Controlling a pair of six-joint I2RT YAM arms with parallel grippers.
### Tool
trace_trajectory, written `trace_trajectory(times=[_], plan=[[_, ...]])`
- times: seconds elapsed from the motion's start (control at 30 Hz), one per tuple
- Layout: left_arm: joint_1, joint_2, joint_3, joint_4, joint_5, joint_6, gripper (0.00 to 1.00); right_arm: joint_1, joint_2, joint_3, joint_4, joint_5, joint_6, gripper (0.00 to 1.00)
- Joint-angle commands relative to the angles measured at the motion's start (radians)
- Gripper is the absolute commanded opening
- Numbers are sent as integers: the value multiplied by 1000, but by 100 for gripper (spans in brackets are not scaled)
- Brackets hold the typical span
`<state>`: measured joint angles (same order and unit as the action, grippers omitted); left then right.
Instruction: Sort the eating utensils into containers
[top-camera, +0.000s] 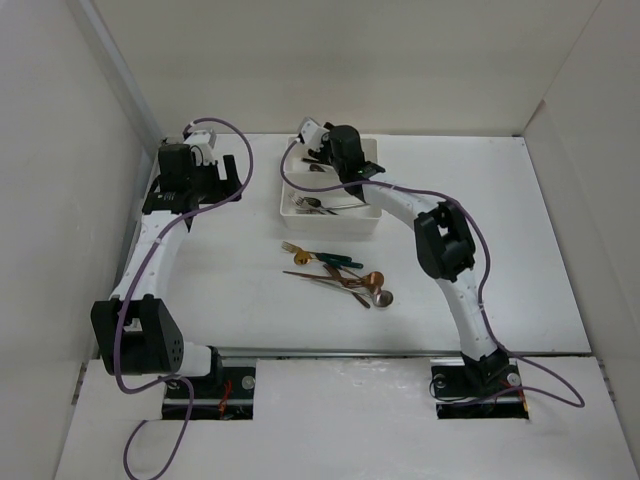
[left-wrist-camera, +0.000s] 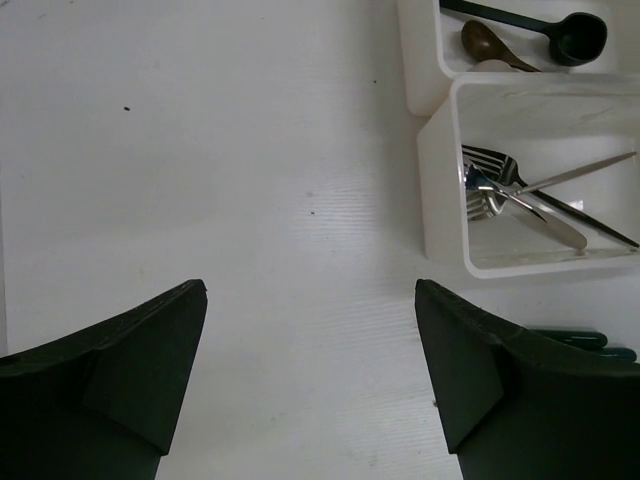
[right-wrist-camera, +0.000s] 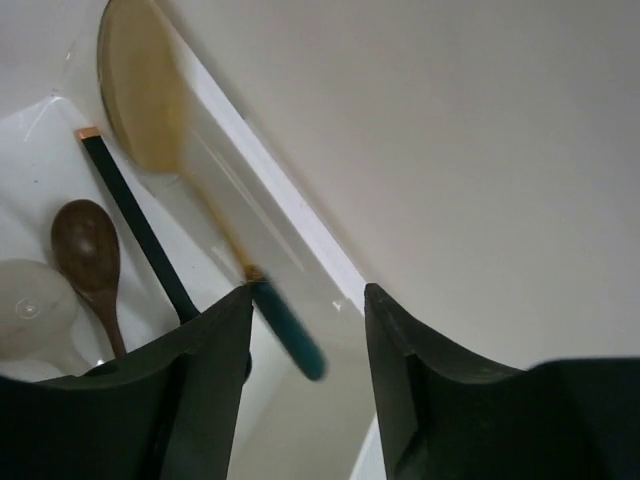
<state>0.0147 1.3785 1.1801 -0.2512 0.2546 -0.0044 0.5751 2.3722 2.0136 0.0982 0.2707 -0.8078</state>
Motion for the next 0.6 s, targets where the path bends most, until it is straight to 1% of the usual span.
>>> trace_trajectory(times=[0.0, 0.07, 0.13, 0.2, 0.23, 0.27, 0.3, 0.33, 0.37, 0.4, 0.43, 0.47, 0.5, 0.53, 0.57], plan=[[4, -10, 50, 33, 67, 33, 82, -6, -34, 43, 96, 19, 18, 55], [4, -10, 50, 23, 90, 53, 82, -6, -56, 43, 97, 34, 27, 68], [4, -10, 59, 9, 139, 113, 78, -15, -80, 43, 107, 79, 50, 79], [-7, -10, 68, -22, 190, 180, 74, -15, -138, 16, 120, 116, 106, 80], [-19, -19, 79, -55, 249, 270, 73, -24, -165, 2, 120, 145, 134, 81], [-28, -19, 79, -71, 271, 315, 73, -33, -194, -34, 120, 145, 165, 81], [-41, -33, 79, -88, 291, 364, 72, -34, -261, -59, 129, 145, 198, 81], [-53, -33, 79, -130, 331, 423, 70, -34, -301, -87, 129, 145, 276, 82], [-93, -45, 79, -155, 343, 482, 70, -46, -341, -117, 129, 145, 316, 82], [-116, -55, 79, -180, 353, 595, 70, -46, -385, -195, 129, 124, 350, 84], [-142, -55, 70, -206, 353, 639, 70, -46, -477, -241, 129, 102, 405, 84], [-200, -55, 70, -261, 362, 683, 70, -46, -523, -289, 129, 43, 432, 86], [-238, -55, 61, -288, 362, 728, 70, -46, -569, -381, 120, 9, 456, 87], [-280, -55, 52, -318, 353, 810, 69, -46, -652, -422, 98, -28, 485, 87], [-324, -46, 21, -347, 333, 839, 69, -46, -689, -459, 81, -65, 551, 87]])
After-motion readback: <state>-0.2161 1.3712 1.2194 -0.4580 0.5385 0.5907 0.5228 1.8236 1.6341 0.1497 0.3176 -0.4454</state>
